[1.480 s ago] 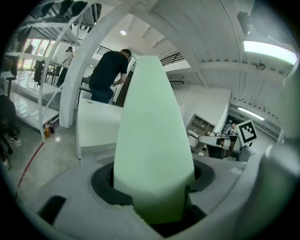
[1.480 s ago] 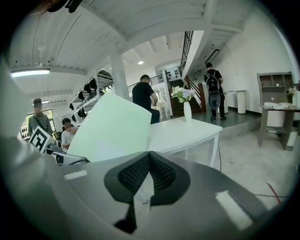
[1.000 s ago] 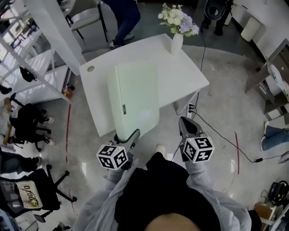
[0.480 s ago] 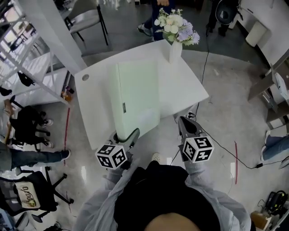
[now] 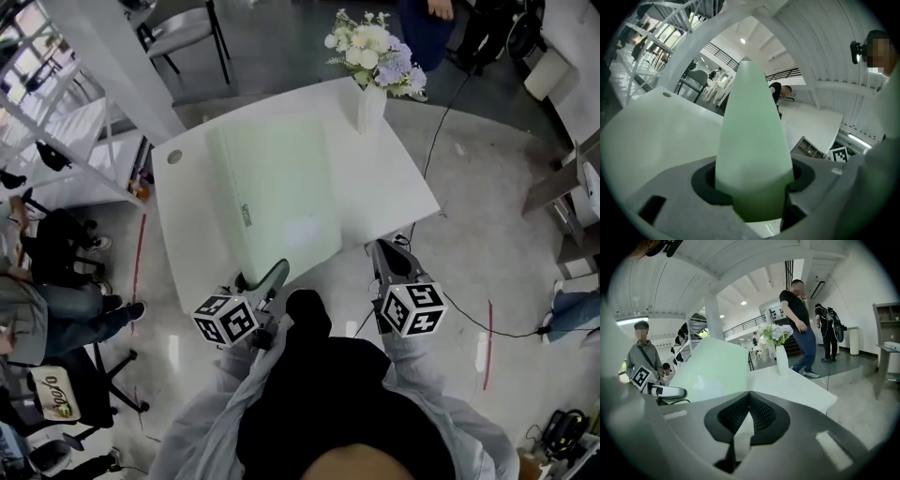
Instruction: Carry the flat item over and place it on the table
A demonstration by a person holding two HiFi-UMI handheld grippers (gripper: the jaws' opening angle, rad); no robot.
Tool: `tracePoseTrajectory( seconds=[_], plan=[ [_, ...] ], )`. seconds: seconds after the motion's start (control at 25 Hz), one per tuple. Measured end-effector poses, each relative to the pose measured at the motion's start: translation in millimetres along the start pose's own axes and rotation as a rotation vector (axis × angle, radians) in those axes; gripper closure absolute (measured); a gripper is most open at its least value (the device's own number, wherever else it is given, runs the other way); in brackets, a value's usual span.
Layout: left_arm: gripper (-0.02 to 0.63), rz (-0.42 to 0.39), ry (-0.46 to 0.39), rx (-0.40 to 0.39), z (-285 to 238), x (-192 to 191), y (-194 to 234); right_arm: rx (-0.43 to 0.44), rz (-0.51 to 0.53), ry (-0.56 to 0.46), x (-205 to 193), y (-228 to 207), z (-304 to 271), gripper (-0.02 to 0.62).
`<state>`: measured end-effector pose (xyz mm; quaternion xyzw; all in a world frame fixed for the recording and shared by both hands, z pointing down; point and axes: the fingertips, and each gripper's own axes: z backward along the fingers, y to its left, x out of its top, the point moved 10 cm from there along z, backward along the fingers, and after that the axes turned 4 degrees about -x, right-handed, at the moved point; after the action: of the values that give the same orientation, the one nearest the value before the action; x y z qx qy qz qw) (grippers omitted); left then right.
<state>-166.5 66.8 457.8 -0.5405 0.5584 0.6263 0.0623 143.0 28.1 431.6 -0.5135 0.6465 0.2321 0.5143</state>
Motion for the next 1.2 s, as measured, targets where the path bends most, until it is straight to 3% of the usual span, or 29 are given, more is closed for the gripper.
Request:
tracePoseTrajectory(
  seconds=[0.44,0.8,0.96,1.2],
  plan=[
    [0.328,0.058,-0.025,0.001,-94,45,32,0.026,0.001,0.032,38,-53,-85,0.586],
    [0.328,0.172,-0.048,-0.020,-168,95,60,0.042,0.017,0.061,94,-94,-163,0.586],
    [0.327,0.209,-0.024,-0.009,-190,109,74,0.047,-0.001,0.086,103,-105,-187,0.586],
    [0.327,0.338,-0.024,-0.052,-216,118,94,0.046,-0.009,0.114,108,-114,-208,0.586]
  ],
)
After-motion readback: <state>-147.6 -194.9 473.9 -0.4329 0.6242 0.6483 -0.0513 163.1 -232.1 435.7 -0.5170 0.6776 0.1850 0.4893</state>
